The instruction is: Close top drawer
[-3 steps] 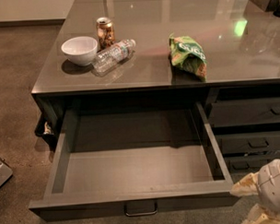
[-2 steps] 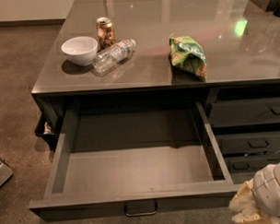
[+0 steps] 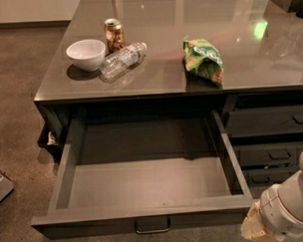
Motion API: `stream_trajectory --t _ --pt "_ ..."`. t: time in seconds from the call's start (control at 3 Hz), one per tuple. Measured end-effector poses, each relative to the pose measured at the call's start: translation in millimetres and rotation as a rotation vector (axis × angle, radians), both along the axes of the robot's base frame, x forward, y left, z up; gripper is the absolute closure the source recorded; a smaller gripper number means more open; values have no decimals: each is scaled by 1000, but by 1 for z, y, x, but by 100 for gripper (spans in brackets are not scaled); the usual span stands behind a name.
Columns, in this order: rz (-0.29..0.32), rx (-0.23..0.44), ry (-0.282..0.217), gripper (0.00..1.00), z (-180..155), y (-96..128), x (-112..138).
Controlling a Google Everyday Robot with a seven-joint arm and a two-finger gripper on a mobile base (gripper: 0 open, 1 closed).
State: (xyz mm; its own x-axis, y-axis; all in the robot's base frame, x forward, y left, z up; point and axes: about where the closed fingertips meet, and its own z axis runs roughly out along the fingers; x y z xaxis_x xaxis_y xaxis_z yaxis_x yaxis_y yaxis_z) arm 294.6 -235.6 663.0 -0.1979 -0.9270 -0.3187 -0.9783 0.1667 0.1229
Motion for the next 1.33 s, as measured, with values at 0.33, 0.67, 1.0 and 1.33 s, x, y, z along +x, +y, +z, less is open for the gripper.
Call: stream_trajectory --t 0.33,0.67,1.0,1.33 --pt "-10 -5 -3 81 -12 -2 13" --pt "11 -4 -31 59 -8 6 35" --pt "56 1 -59 35 -3 24 64" --pt "85 16 -74 11 -3 40 90"
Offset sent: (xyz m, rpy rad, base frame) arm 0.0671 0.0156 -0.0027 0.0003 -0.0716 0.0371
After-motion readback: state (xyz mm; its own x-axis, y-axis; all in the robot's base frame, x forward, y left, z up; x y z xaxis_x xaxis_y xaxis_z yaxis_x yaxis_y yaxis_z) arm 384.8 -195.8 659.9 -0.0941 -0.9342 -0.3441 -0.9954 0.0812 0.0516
